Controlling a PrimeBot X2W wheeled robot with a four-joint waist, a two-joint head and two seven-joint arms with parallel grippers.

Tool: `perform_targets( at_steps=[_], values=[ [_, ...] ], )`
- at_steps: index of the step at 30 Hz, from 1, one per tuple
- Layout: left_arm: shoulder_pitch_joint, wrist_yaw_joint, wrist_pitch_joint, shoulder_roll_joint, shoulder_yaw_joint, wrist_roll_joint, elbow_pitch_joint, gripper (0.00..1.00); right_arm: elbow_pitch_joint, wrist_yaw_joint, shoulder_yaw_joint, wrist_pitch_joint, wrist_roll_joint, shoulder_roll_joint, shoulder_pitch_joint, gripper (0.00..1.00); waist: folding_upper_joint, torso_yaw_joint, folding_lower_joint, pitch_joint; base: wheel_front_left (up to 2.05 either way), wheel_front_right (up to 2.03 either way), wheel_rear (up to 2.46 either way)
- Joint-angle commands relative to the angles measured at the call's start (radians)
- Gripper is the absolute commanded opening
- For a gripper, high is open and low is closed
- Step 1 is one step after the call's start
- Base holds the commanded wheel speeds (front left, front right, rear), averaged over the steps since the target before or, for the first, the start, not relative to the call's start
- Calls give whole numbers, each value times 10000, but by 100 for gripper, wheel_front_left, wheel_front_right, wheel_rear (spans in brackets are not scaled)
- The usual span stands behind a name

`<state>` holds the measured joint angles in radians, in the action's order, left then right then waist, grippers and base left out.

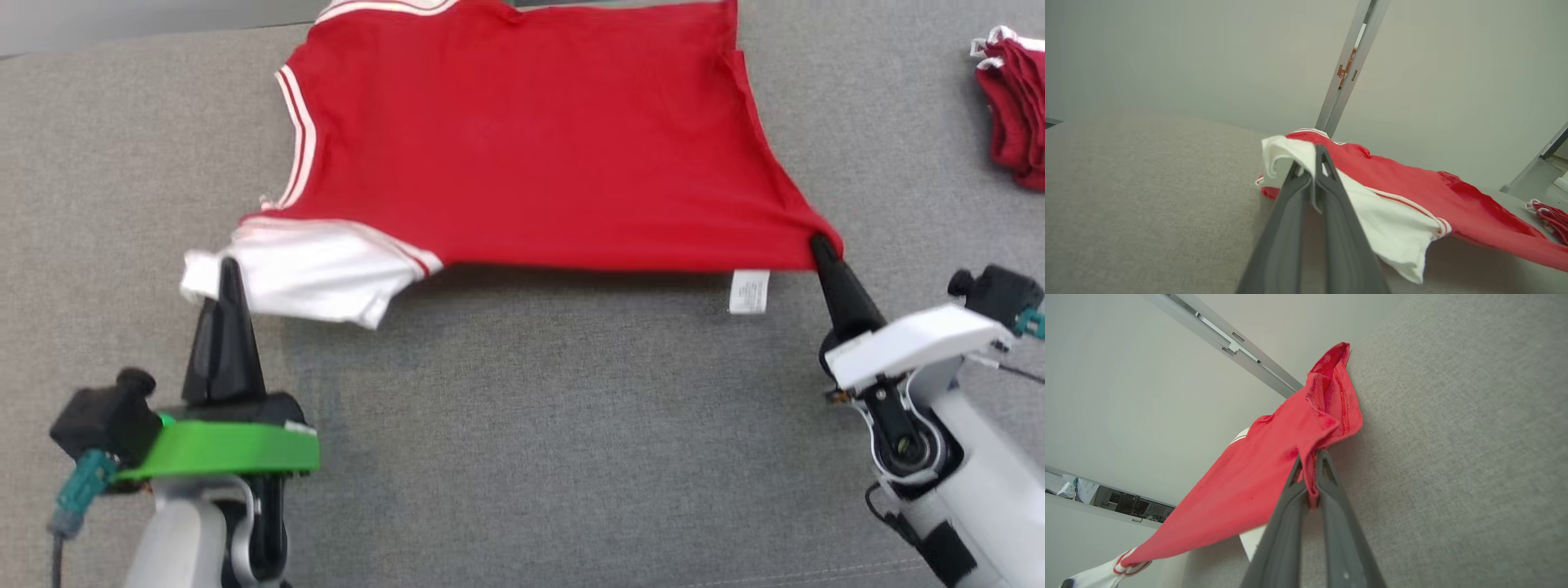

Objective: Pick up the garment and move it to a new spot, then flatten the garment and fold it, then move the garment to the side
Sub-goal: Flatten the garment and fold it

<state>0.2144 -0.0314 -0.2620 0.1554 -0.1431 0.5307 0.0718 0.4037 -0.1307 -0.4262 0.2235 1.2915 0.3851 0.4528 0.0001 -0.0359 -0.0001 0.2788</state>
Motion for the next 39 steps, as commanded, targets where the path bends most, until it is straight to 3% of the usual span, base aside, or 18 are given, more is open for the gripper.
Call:
perform_targets(
  at_steps=[1, 9, 19, 31, 39],
  values=[
    [-564, -59, -33, -112, 34, 32, -163, 0, -112, 1, 73, 96, 83, 110, -505, 0, -1, 48, 1, -379, 0, 0, 0],
    [-2672, -85, -34, -547, -215, -184, -503, 0, -703, 1, 556, 271, -136, 288, -2702, 0, -1, 306, 1, -958, 0, 0, 0],
    [-3562, 64, -34, -687, -717, -339, -413, 0, -1162, 1, 1498, 216, -692, 43, -4485, 0, -1, 392, 1, -1338, 0, 0, 0],
    [-1966, 573, 300, -209, -1037, -838, 24, 0, -1397, 1, 2490, -963, -1322, -664, -3857, 0, -1, 104, 1, -1168, 0, 0, 0],
    [29, 965, 665, 26, -1381, -1236, 1241, 0, -908, 0, 3021, -1946, -1657, -1138, -2548, 0, -1, -75, 1, -681, 0, 0, 0]
  ],
)
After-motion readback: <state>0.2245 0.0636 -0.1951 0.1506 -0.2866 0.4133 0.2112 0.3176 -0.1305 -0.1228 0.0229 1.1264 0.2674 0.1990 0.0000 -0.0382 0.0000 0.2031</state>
